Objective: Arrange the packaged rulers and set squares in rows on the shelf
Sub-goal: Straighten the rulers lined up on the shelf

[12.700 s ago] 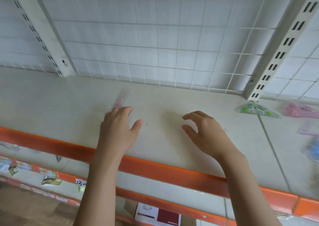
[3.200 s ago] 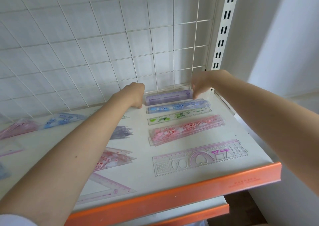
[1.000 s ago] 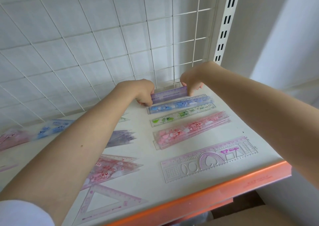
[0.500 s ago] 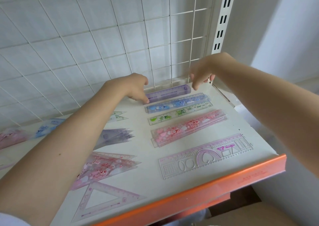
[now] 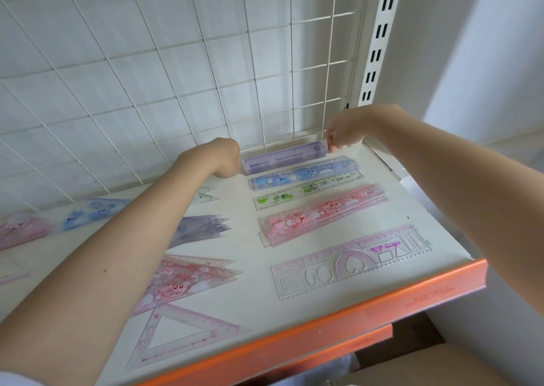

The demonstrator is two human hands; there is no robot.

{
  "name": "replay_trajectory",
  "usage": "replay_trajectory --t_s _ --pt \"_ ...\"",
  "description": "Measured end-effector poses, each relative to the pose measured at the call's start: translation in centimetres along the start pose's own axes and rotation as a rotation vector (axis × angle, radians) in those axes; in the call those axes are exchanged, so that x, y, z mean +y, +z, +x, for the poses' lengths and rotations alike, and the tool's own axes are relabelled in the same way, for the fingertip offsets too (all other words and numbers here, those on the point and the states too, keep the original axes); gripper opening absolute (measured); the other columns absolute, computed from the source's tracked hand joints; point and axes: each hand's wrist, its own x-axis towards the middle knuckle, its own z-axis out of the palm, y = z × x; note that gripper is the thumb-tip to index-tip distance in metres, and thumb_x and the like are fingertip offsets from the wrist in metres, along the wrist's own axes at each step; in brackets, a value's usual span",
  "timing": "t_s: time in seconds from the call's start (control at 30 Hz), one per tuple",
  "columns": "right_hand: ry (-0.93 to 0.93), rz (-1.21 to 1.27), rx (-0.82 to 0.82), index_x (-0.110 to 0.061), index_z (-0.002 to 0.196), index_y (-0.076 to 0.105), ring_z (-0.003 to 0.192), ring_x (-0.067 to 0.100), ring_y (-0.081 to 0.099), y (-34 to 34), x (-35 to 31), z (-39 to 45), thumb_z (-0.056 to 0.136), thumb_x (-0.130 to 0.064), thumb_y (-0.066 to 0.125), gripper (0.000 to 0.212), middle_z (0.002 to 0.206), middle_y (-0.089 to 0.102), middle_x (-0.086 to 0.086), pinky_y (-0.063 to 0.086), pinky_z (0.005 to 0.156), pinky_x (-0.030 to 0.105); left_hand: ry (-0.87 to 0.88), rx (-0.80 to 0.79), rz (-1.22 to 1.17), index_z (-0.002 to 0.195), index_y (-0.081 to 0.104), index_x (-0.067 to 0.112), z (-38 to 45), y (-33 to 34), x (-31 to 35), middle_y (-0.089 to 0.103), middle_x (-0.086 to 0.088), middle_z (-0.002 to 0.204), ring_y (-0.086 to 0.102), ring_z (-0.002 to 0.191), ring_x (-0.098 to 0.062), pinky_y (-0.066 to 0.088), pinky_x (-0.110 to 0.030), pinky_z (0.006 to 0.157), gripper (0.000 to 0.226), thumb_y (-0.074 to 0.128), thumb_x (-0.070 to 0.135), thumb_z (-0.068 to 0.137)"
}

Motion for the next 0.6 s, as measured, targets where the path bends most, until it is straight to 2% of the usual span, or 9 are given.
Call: replay_trajectory --t_s 0.1,0.17,0.3,0.47,0.6 --pt "-0.011 0.03 0.005 -0.01 0.093 0.066 0.09 0.024 0.057 0.21 -0.23 -0.02 0.091 -0.003 0.046 0.021 0.098 0.063 0.006 0.045 0.08 0.031 0.012 0.012 -0.076 0.097 0.067 0.0 -0.13 0.25 0.3 0.064 -0.015 0.11 0.057 0.092 -0.029 0.043 -0.031 0.075 0.023 0.048 0.008 0.088" --pt "-0.019 0.035 0.009 -0.015 0.087 0.064 0.087 0.021 0.055 0.33 -0.28 0.07 0.091 0.0 0.042 0.027 0.094 0.06 0.004 0.043 0.076 0.029 -0.001 0.034 -0.11 0.097 0.066 -0.002 -0.1 0.51 0.42 0.064 -0.017 0.11 0.056 0.09 -0.028 0.041 -0.03 0.074 0.022 0.049 0.008 0.088" --pt "-0.026 0.041 0.025 -0.019 0.077 0.062 0.086 0.02 0.057 0.52 -0.08 0.11 0.089 0.001 0.041 0.032 0.095 0.062 0.003 0.045 0.082 0.031 -0.023 0.068 -0.122 0.099 0.065 -0.002 -0.01 0.86 0.65 0.063 -0.018 0.11 0.057 0.093 -0.03 0.041 -0.03 0.073 0.021 0.05 0.008 0.088" --pt "-0.031 0.059 0.028 -0.015 0.09 0.065 0.089 0.021 0.057 0.62 -0.26 -0.26 0.092 -0.001 0.04 0.028 0.095 0.063 0.004 0.045 0.084 0.033 -0.055 0.069 -0.12 0.104 0.064 -0.001 0.02 0.81 0.77 0.063 -0.017 0.111 0.055 0.091 -0.028 0.041 -0.029 0.073 0.023 0.051 0.01 0.088" --pt "-0.025 0.052 0.04 -0.013 0.096 0.066 0.088 0.02 0.056 0.69 -0.42 -0.57 0.092 -0.001 0.04 0.029 0.084 0.061 -0.002 0.044 0.081 0.029 -0.084 0.065 -0.142 0.105 0.064 0.0 -0.2 0.69 0.69 0.063 -0.015 0.11 0.058 0.096 -0.028 0.043 -0.029 0.074 0.023 0.053 0.012 0.088"
